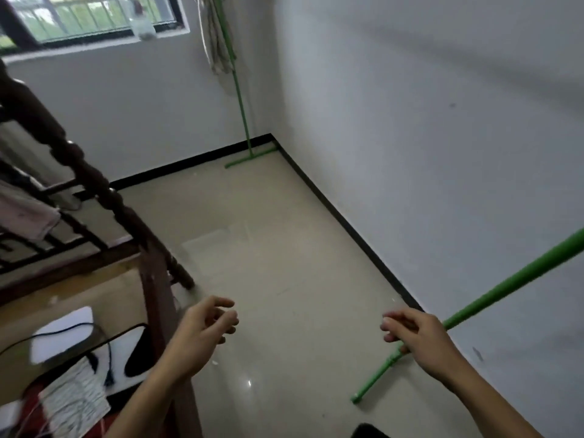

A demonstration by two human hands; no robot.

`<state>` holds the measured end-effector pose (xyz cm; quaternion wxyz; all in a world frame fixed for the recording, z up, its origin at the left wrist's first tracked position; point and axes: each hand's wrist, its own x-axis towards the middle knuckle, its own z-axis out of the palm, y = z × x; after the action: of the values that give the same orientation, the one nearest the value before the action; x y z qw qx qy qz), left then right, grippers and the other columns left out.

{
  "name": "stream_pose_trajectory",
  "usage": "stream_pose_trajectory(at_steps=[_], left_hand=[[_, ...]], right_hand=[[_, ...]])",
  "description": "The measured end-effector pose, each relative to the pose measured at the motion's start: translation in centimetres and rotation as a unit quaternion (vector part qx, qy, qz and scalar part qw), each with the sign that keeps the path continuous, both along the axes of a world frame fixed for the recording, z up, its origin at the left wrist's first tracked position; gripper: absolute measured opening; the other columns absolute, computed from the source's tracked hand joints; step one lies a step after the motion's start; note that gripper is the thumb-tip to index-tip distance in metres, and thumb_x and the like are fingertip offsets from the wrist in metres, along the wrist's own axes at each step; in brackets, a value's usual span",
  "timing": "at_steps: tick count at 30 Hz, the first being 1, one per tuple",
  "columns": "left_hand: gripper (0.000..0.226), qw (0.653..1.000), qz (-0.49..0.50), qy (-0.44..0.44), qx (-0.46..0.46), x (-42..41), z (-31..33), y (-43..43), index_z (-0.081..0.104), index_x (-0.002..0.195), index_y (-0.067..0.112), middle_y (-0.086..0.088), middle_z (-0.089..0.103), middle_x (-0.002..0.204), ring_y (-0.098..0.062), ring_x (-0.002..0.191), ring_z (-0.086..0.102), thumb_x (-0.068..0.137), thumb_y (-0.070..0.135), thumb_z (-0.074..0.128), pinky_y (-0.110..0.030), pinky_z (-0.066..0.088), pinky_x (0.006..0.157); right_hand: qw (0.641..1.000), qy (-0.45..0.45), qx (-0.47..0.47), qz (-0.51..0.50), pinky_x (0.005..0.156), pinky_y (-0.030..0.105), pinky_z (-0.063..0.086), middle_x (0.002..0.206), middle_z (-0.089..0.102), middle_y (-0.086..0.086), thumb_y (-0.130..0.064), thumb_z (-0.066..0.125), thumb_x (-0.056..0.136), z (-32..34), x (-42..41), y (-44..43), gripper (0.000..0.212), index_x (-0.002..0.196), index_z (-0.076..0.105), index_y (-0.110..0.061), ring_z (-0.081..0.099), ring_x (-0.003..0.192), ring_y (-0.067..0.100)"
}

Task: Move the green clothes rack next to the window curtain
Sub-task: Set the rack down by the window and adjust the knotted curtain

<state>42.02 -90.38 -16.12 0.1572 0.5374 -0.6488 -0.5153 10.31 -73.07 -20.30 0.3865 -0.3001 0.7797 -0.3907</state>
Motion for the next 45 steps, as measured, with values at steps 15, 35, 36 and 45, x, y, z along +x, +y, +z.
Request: stream_pose_trajectory(at_steps=[15,35,36,45], left_hand=[[0.008,0.955,0.285,0.008,0.084,8.0,-5.2,-14.5,0.066,0.093,0.008,-0.018,0.075,0.082,-0.030,0.074,0.071,0.091,0.005,0.059,-0.041,0.053,0.069],[0.011,0.947,0.312,0.079,0.004,3.6,-3.0,-62.6,0.064,0.087,0.009,-0.013,0.072,0.072,-0.026,0.067,0.068,0.089,-0.001,0.059,-0.035,0.051,0.060],[0.011,0.950,0.300,0.085,0.003,3.3,-2.5,-65.5,0.063,0.087,0.009,-0.010,0.072,0.070,-0.022,0.065,0.068,0.090,0.000,0.059,-0.032,0.050,0.058],[0.007,0.968,0.228,0.102,-0.030,-0.3,1.5,-89.2,0.065,0.094,0.011,-0.020,0.073,0.086,-0.026,0.076,0.070,0.091,0.009,0.059,-0.031,0.051,0.066]], right_hand=[[0.992,-0.043,0.012,0.120,0.063,0.034,0.053,0.085,0.076,0.008,-0.012,0.065,0.086,-2.5,2.6,-26.6,0.009,0.091,0.069,-0.018,0.073,0.073,0.018],[0.977,-0.019,-0.052,0.205,0.061,0.033,0.052,0.079,0.075,0.009,-0.011,0.065,0.085,1.0,2.4,-78.9,0.010,0.093,0.068,-0.017,0.072,0.070,0.017],[0.978,-0.021,-0.053,0.200,0.060,0.033,0.052,0.078,0.075,0.008,-0.010,0.066,0.085,1.3,2.5,-81.2,0.011,0.093,0.068,-0.017,0.072,0.070,0.018],[0.984,-0.016,-0.081,0.155,0.057,0.031,0.052,0.079,0.075,0.007,-0.010,0.068,0.083,3.2,0.4,-101.3,0.013,0.090,0.069,-0.020,0.072,0.070,0.018]])
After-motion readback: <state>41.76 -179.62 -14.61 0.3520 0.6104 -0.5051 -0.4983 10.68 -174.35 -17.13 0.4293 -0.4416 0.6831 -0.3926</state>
